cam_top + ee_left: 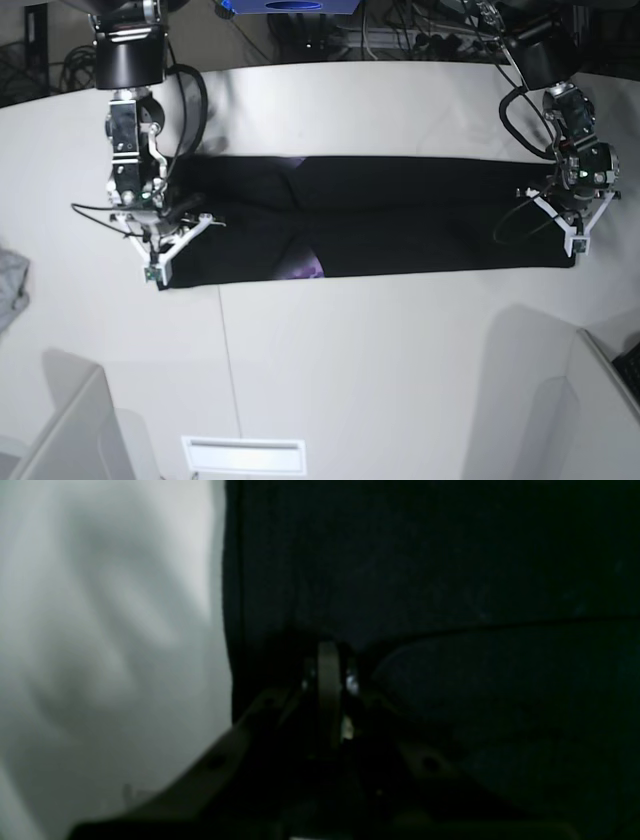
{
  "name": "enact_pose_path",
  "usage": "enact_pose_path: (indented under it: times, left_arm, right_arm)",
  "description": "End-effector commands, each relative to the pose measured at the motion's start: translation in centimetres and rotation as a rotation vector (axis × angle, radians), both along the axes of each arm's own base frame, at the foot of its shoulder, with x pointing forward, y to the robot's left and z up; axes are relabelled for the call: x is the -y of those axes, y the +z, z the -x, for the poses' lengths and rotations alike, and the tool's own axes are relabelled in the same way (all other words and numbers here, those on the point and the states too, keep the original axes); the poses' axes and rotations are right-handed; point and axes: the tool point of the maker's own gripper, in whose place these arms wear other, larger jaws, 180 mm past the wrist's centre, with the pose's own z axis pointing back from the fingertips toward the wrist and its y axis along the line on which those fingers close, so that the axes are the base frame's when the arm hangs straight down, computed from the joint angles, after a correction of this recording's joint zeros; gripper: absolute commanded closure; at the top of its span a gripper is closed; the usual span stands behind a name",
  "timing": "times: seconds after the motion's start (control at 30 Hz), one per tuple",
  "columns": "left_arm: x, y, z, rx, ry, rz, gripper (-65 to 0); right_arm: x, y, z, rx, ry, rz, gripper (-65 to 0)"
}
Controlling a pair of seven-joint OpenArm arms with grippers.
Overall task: Fold the T-shirt properly
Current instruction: 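Grasp the strip ends and pull them apart to straighten the strip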
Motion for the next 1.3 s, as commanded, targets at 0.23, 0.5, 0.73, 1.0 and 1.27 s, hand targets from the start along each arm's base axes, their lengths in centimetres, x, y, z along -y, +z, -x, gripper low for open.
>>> enact_pose_path:
  times: [0.23,0.5,0.73,1.0,1.27]
  left_arm:
    - [-1.6,5.1,-0.1,0.07,0.019,-0.087,0.0]
    - [-2.7,13.8,0.3,0.22,0.048,-0.134,0.0]
    - [-4.7,14.8,2.9,0.233,0.02,-0.124,0.0]
    - [-6.4,12.5,6.4,0.267,0.123,0.034,-3.5]
    - [-1.0,6.7,4.2,0.216,0.036,0.108,0.0]
  right_arm:
    - [-0.5,4.2,0.4,0.09,0.021,0.013,0.0]
    - [-1.7,8.7,0.5,0.205,0.049,0.007,0.0]
    - [-2.4,9.9,2.1,0.193,0.074,0.004,0.0]
    - [-2.4,5.6,5.3,0.06,0.068,-0.009,0.0]
    - [-0.9,0.9,5.2,-0.021,0.034,0.006,0.0]
